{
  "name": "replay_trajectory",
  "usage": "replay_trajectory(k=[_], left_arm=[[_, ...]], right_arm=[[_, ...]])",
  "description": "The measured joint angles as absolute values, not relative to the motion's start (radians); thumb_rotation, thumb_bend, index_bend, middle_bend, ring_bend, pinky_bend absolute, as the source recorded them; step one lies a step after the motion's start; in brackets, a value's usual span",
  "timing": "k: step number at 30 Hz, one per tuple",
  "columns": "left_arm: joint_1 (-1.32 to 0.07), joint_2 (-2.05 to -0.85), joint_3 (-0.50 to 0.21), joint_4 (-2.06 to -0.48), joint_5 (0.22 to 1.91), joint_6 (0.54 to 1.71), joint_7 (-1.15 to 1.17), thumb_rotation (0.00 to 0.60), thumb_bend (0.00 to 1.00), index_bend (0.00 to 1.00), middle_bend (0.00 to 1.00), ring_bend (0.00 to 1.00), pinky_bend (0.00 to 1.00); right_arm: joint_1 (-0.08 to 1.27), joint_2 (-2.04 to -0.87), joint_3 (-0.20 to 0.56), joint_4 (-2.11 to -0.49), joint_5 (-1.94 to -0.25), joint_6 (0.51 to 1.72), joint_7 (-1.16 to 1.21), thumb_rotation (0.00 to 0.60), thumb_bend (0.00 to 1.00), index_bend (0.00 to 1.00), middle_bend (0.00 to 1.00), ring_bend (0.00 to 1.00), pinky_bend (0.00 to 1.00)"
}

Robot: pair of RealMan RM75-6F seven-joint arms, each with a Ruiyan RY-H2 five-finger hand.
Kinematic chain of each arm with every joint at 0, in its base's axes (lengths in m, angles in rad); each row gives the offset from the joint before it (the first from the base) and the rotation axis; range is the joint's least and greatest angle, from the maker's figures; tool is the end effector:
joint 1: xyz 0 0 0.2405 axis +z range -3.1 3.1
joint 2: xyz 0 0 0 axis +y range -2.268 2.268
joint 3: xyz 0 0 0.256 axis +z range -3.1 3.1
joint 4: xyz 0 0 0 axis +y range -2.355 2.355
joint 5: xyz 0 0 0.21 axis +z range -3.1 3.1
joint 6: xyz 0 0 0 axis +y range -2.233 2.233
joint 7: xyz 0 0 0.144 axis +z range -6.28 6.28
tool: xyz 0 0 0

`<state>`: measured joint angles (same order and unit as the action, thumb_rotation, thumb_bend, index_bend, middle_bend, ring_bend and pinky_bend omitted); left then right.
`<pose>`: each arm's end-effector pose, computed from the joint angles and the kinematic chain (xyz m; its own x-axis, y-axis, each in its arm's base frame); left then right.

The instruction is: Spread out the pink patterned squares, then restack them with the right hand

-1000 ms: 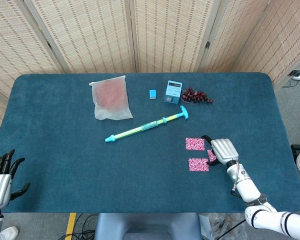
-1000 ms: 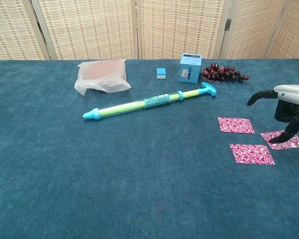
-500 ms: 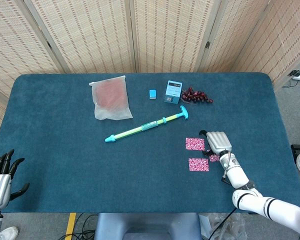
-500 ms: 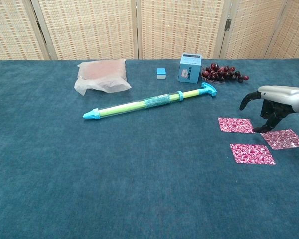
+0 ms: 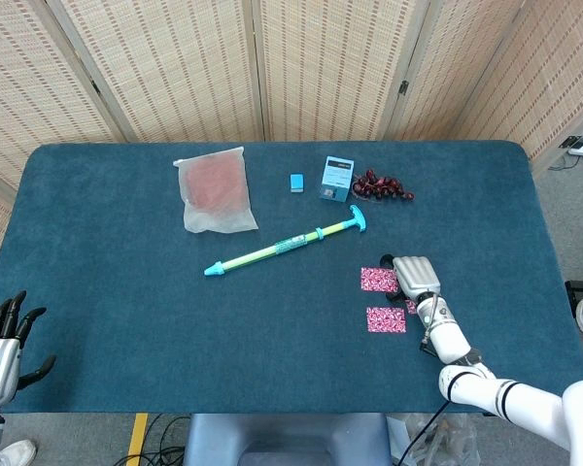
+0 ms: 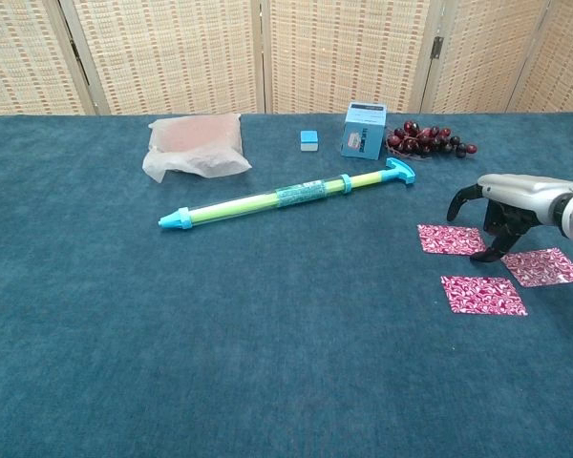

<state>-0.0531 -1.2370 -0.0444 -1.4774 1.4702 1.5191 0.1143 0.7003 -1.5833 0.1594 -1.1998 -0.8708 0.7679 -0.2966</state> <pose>-0.3344 0.1705 0.1387 0.5105 -0.0080 0.8598 0.8587 0.0575 -0.5093 -0.2500 -0.3653 -0.0182 0.4031 -0.4378 0.8037 -0.9067 -0.0718 0.4156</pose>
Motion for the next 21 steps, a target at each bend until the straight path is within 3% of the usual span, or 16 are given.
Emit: replay_trajectory(k=[21], left_arm=[[-0.048,-1.242,-0.045,-1.462,1.465,1.519,0.105,0.600,0.26,0.22,0.05,0.04,0.11]], right_arm=[[0.712,-1.603,0.160,-1.167,-0.855,0.750,-0.297,0.600,0.32,0.33,0.99,1.00,1.00]])
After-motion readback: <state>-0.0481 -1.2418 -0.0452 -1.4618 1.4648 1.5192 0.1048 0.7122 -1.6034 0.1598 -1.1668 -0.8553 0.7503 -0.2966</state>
